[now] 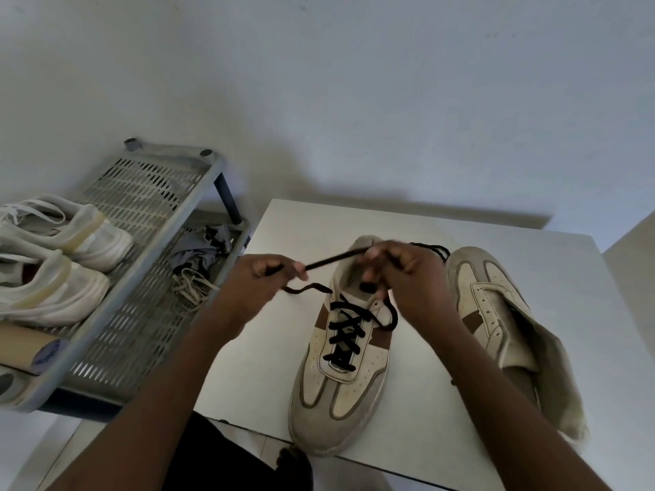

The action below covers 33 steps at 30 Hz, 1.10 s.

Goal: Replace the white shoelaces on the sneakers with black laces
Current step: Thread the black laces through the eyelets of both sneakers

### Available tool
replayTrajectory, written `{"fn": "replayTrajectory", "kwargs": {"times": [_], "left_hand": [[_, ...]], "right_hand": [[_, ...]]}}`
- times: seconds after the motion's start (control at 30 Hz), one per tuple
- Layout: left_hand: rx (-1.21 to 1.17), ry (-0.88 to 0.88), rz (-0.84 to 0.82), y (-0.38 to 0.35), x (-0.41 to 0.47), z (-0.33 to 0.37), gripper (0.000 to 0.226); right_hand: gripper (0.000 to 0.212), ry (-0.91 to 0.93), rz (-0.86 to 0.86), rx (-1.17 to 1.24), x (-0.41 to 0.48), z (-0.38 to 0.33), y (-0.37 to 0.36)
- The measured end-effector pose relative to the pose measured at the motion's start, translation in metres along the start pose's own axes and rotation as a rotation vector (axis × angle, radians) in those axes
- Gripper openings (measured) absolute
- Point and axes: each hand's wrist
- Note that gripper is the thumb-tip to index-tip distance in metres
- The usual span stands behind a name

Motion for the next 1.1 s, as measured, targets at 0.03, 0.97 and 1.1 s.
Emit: {"fn": "replayTrajectory", "kwargs": {"times": [0.03,0.97,1.1], "left_hand": [[-0.094,0.029,0.068,0.004,0.002,-0.002,0.020],[-0.620,0.165,0.200,-0.026,0.008,0.001,0.037],[-0.481,0.157,0.125,-0.017,0.010,-0.003,0.047]], "right_hand": [[0.021,-0.023,0.083,0.063,0.001,-0.001,0.003],[0.023,0.194,-0.205,-0.457,-0.016,0.009,-0.037],[0.023,0.092,-0.065,-0.408,0.010,0.010,0.008]]}}
Point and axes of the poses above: each hand's wrist, its own x-axis towards the middle knuckle, its own y-axis out of the back of the hand, z = x × y, and after that the axes turned 1 degree about -y, right-handed
